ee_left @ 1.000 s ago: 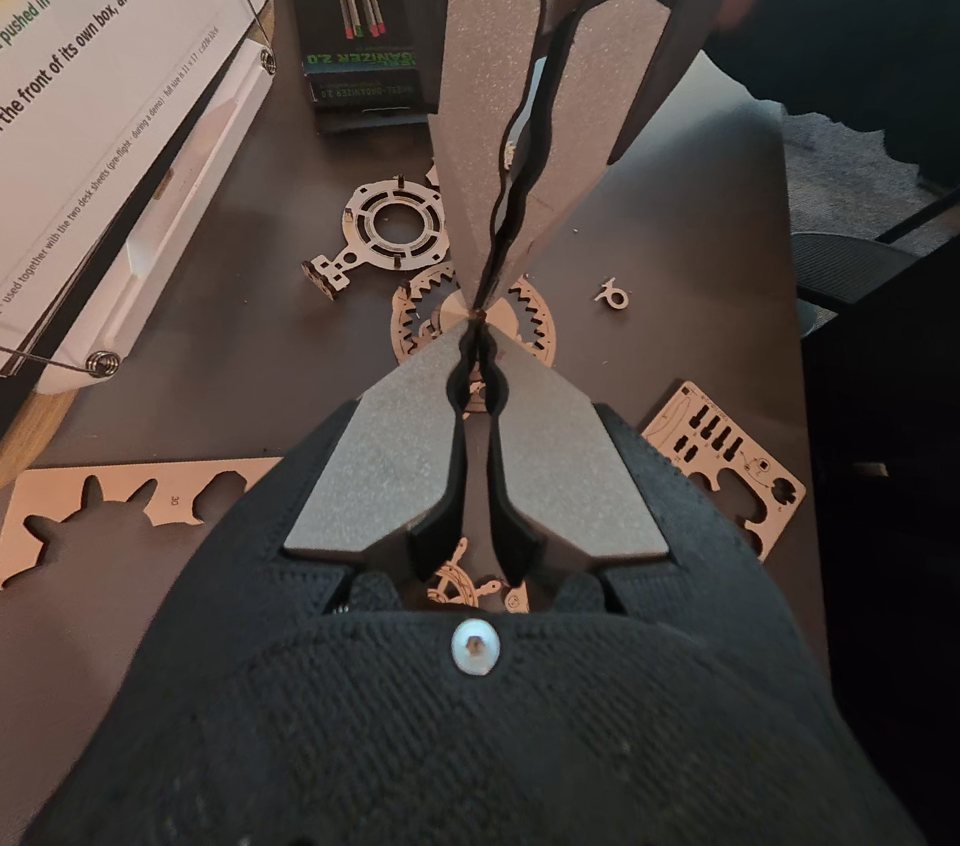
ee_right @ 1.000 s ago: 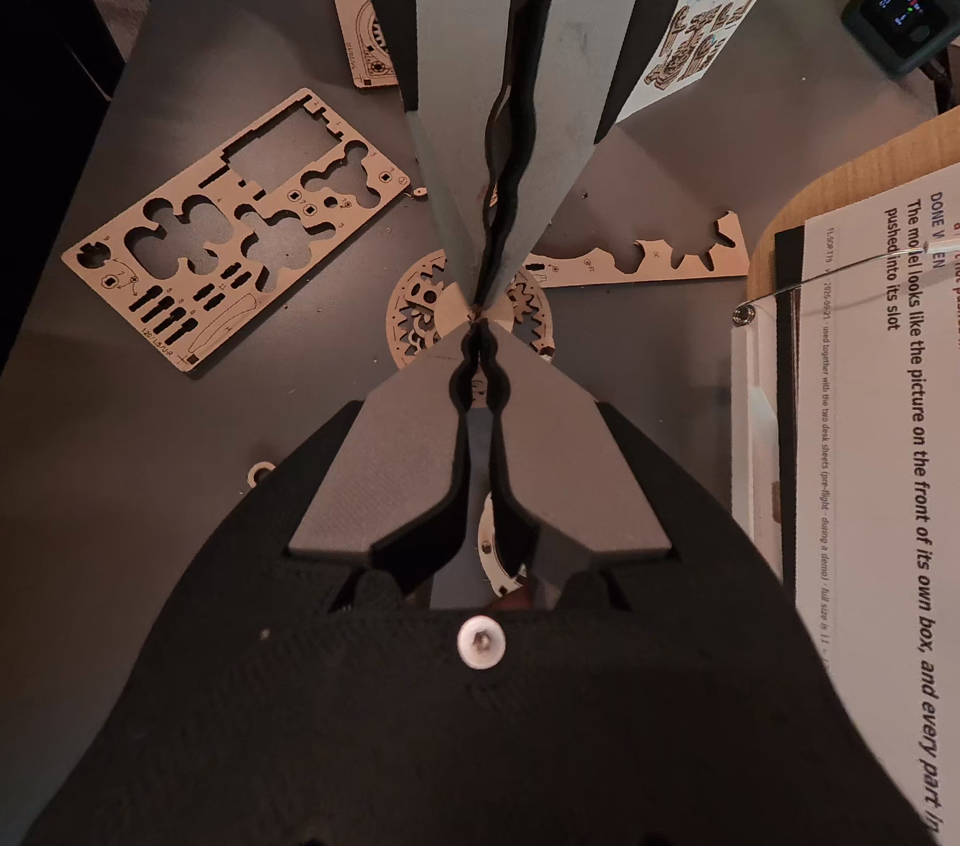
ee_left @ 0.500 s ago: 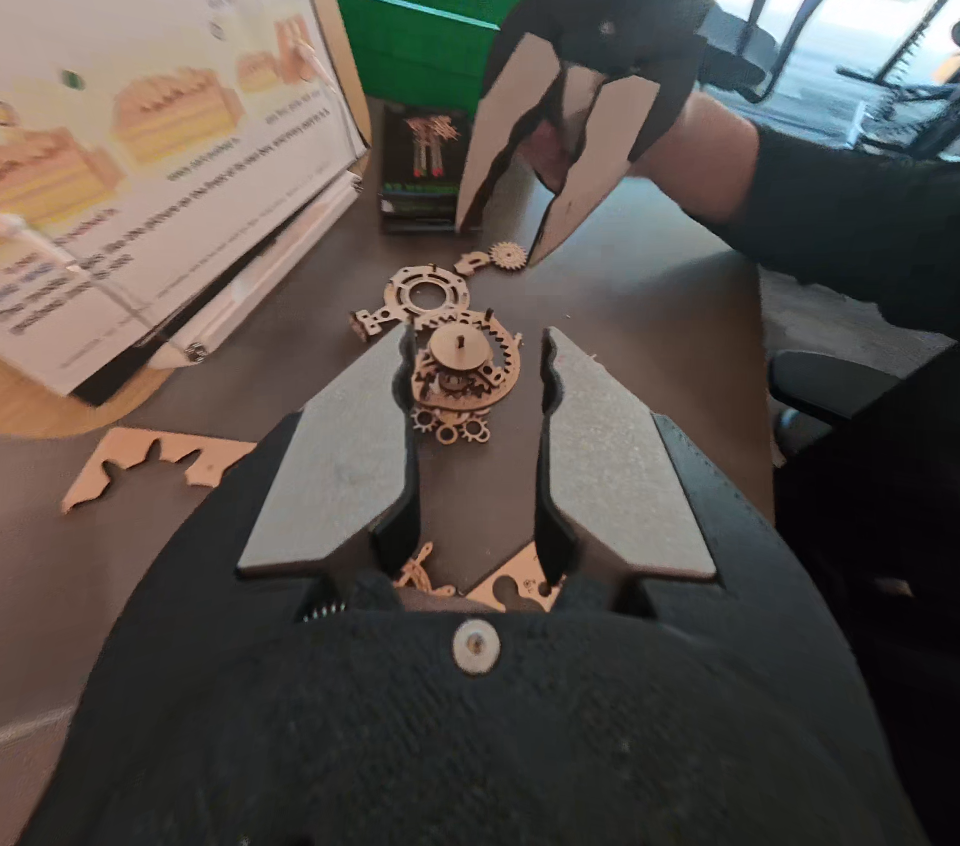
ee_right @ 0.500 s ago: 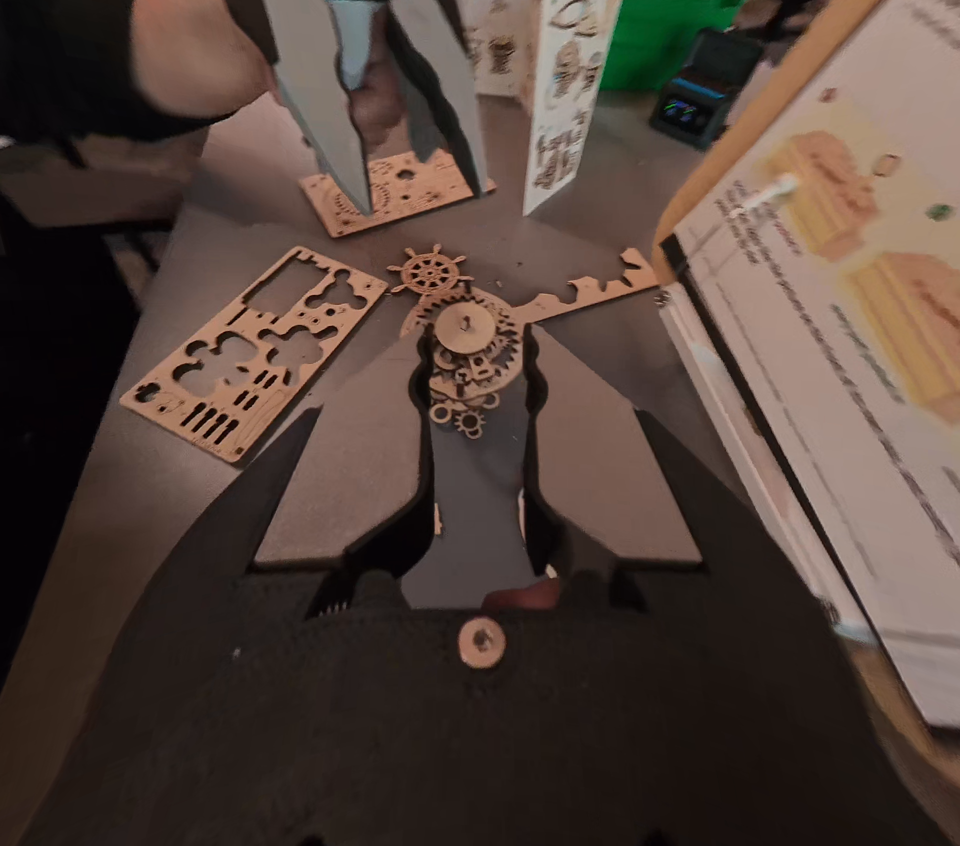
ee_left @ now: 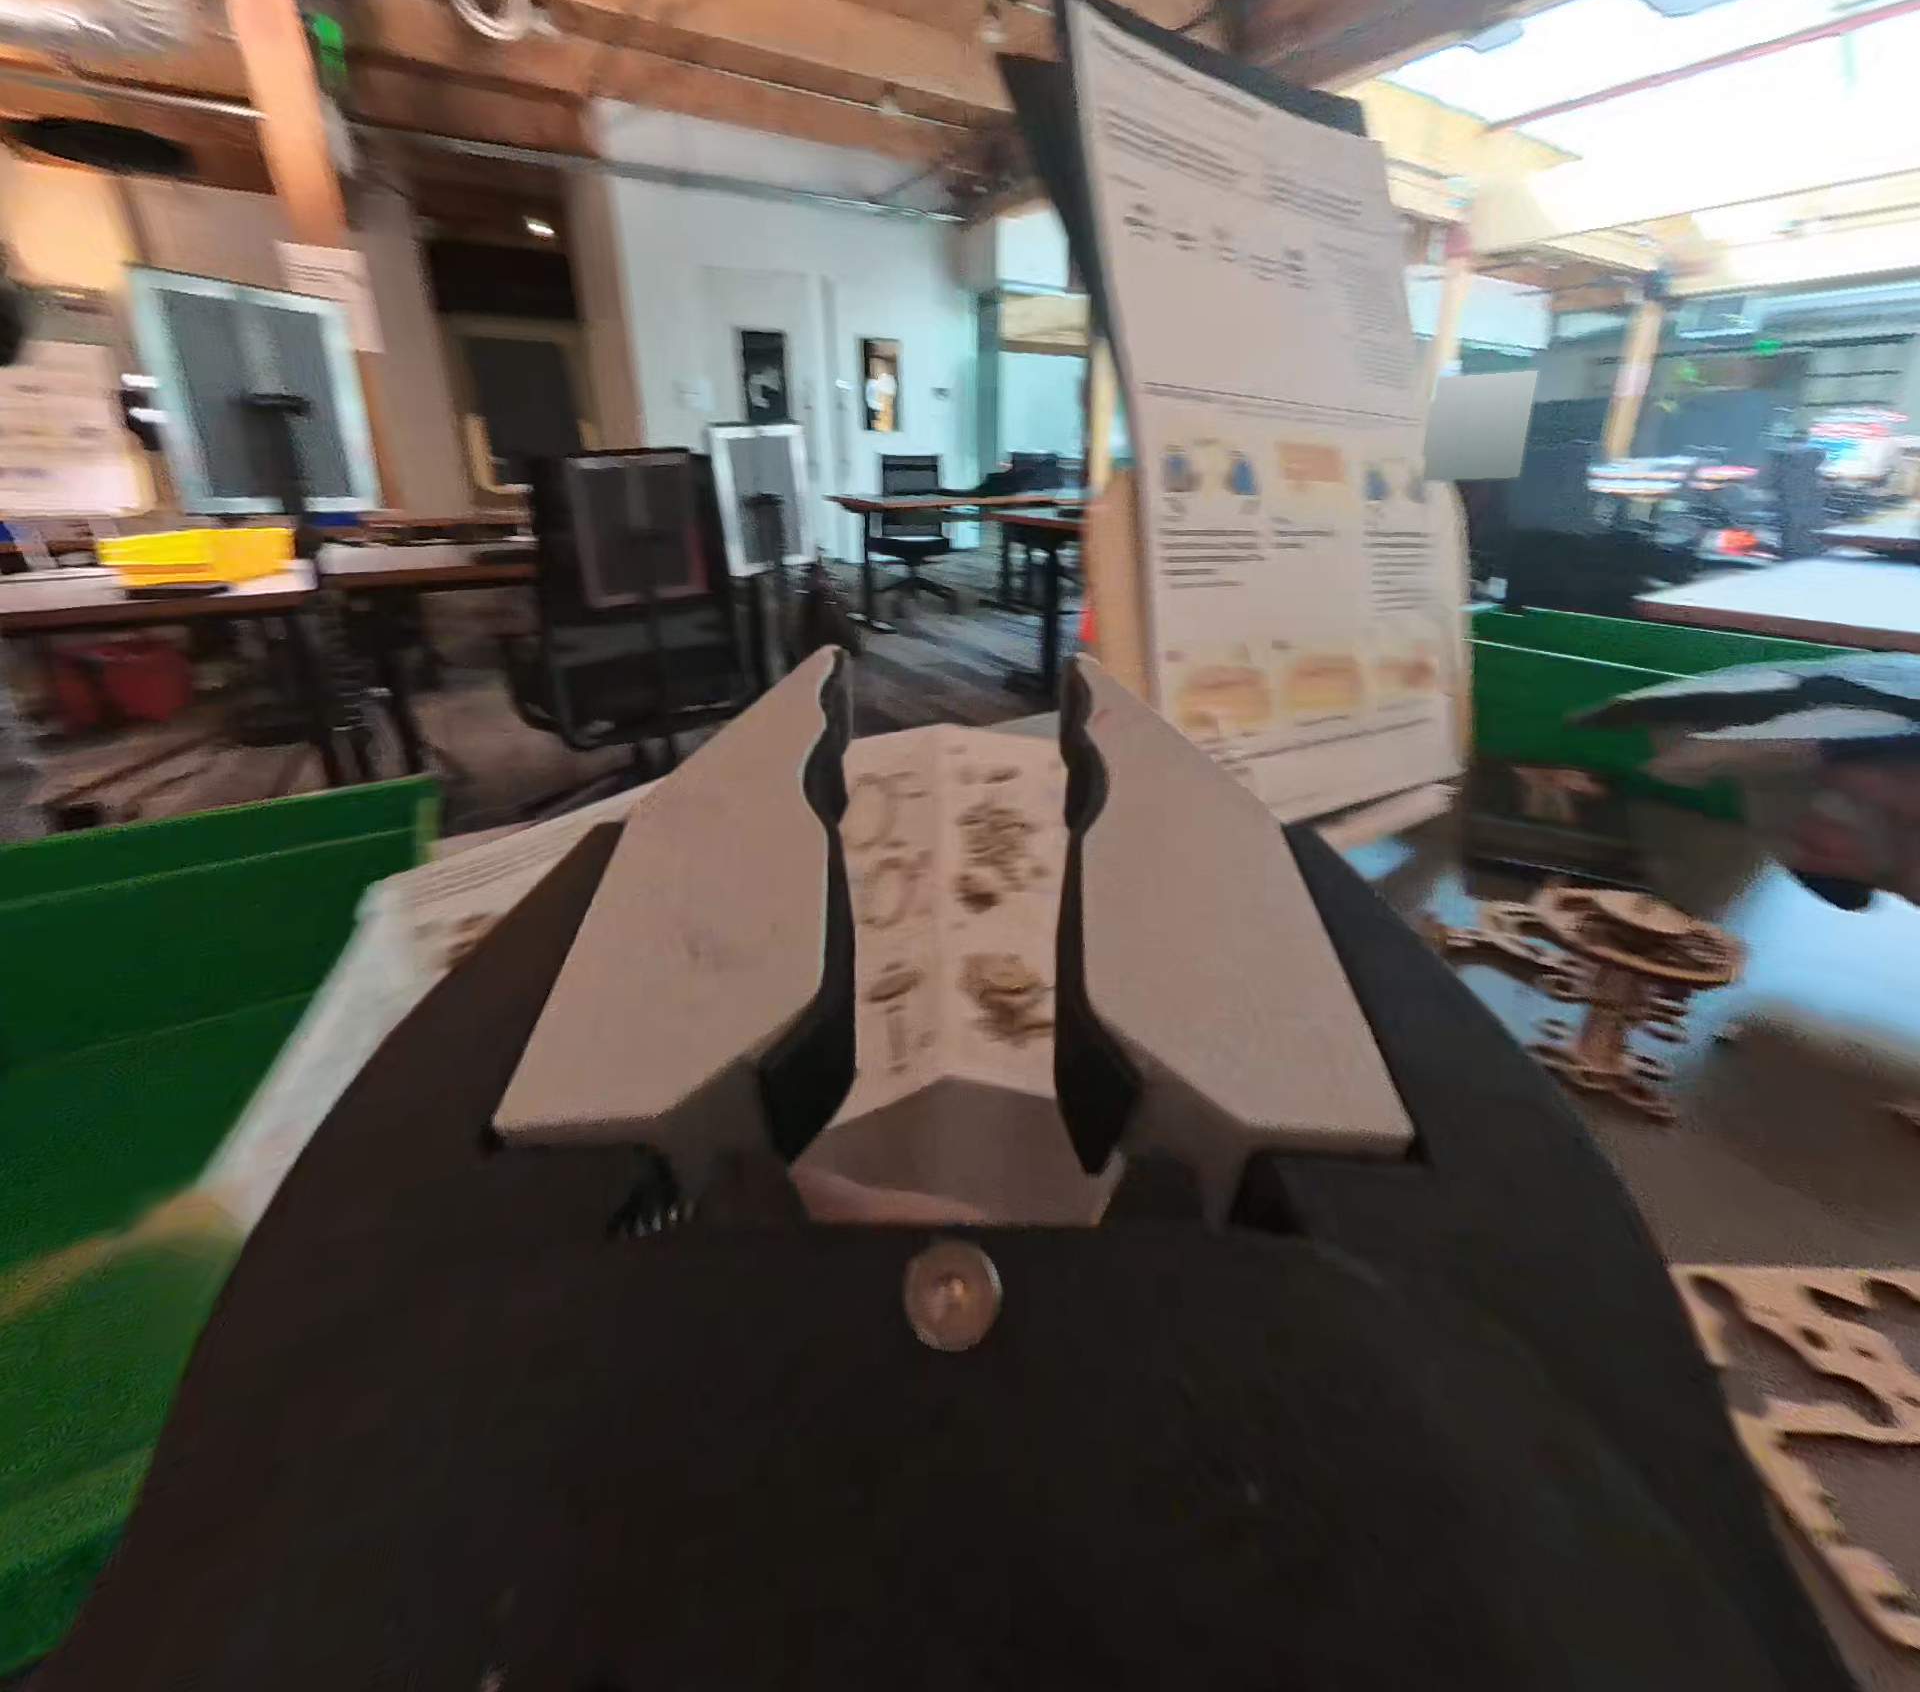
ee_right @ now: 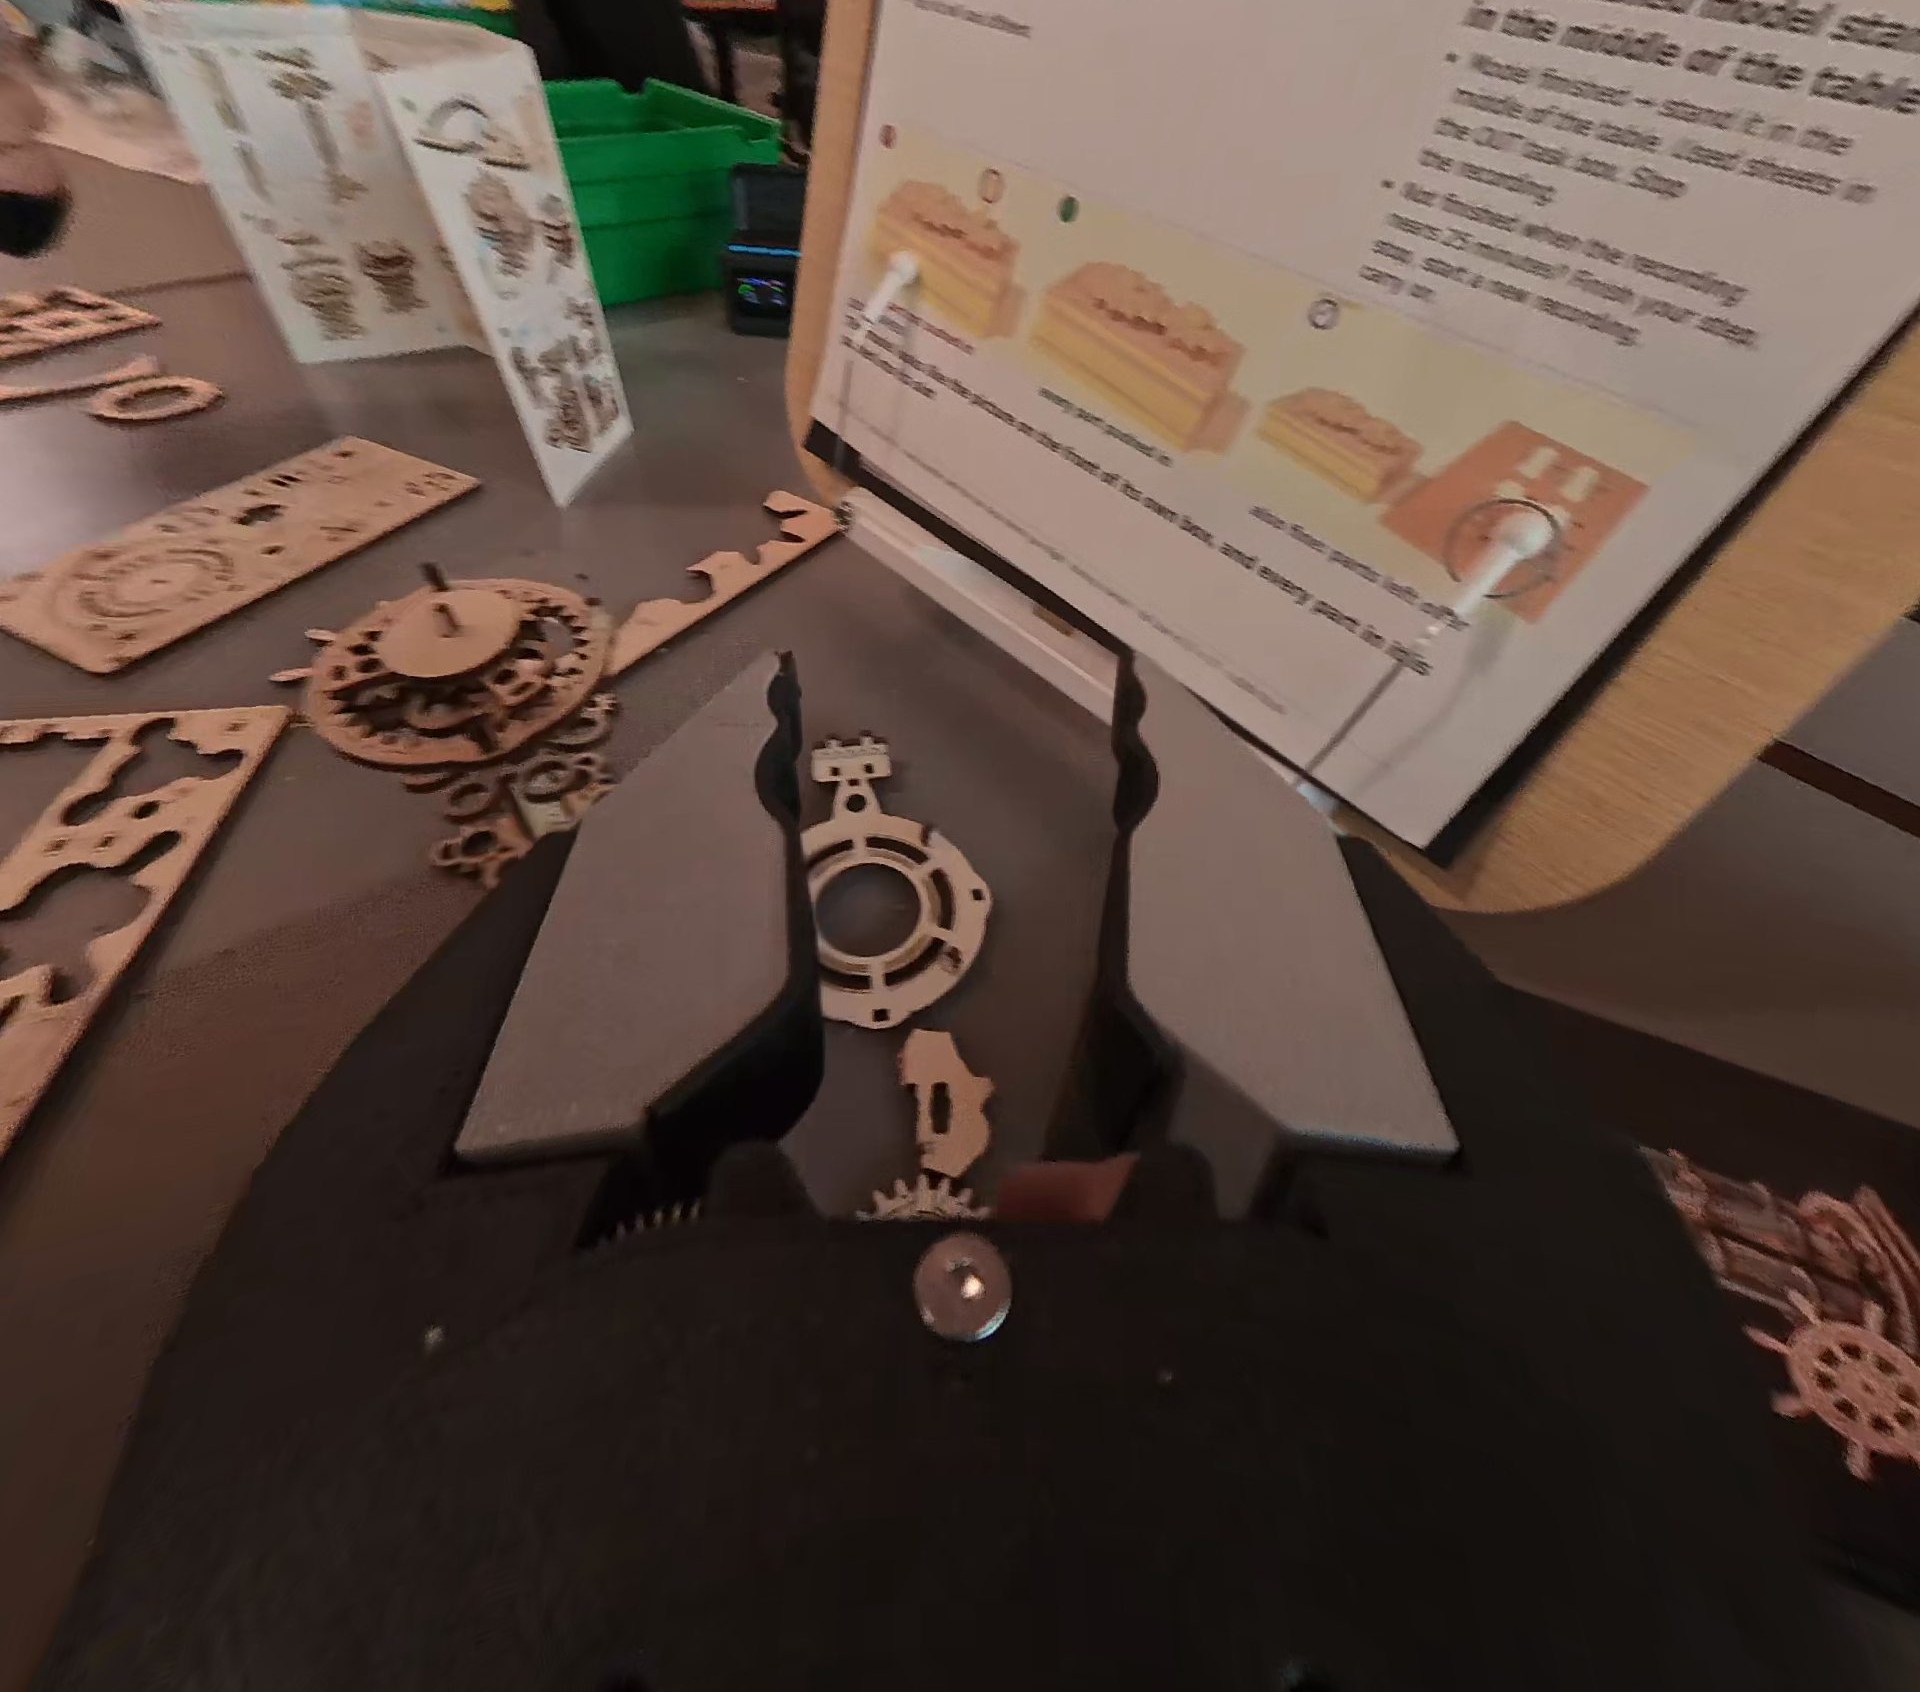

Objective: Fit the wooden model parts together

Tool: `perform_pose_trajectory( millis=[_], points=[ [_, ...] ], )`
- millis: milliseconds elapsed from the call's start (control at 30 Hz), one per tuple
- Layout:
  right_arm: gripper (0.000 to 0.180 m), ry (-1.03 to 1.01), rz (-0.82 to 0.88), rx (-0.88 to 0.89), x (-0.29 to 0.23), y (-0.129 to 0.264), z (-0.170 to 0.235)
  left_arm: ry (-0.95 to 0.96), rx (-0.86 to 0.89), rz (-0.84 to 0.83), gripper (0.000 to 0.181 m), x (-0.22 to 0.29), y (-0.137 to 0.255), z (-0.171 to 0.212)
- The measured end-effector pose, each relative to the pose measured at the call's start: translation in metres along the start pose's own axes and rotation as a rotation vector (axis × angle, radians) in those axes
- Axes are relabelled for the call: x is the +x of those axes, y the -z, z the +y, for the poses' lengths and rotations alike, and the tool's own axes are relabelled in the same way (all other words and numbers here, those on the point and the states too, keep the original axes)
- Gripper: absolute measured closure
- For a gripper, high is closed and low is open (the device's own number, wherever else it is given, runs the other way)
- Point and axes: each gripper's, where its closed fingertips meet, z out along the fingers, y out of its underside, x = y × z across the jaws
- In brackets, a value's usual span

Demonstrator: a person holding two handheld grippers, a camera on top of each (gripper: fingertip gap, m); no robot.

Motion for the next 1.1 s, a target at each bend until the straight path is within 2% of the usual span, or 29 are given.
perform_pose_trajectory(
  millis=[100,200,300,533,733,867,933,1033,1100],
  points=[
    [0.122,0.009,0.067,-0.017,0.013,-0.006,0.006,0.055,0.028,-0.111,0.143,-0.036,0.017,0.011],
    [0.120,0.011,0.095,0.046,0.018,-0.005,-0.006,0.064,0.178,-0.050,0.151,-0.032,0.024,-0.013],
    [0.119,-0.002,0.094,0.105,0.019,0.001,-0.015,0.169,0.224,-0.005,0.155,-0.032,0.027,-0.016],
    [0.119,0.047,0.155,0.090,0.028,0.002,-0.010,0.158,0.121,0.065,0.158,-0.018,0.015,0.004],
    [0.120,0.122,0.176,0.019,0.027,-0.005,0.002,0.140,-0.089,0.329,0.158,0.029,0.004,0.041],
    [0.119,0.131,0.176,-0.007,0.028,-0.005,0.004,0.035,-0.190,0.418,0.157,0.051,0.003,0.068],
    [0.117,0.125,0.180,-0.022,0.031,-0.001,0.004,0.017,-0.208,0.469,0.156,0.062,0.004,0.074],
    [0.125,0.116,0.202,-0.062,0.041,0.012,0.008,0.008,-0.192,0.522,0.157,0.077,0.007,0.073],
    [0.124,0.068,0.151,-0.128,0.041,0.018,0.020,0.013,-0.178,0.535,0.157,0.084,0.007,0.071]
  ],
)
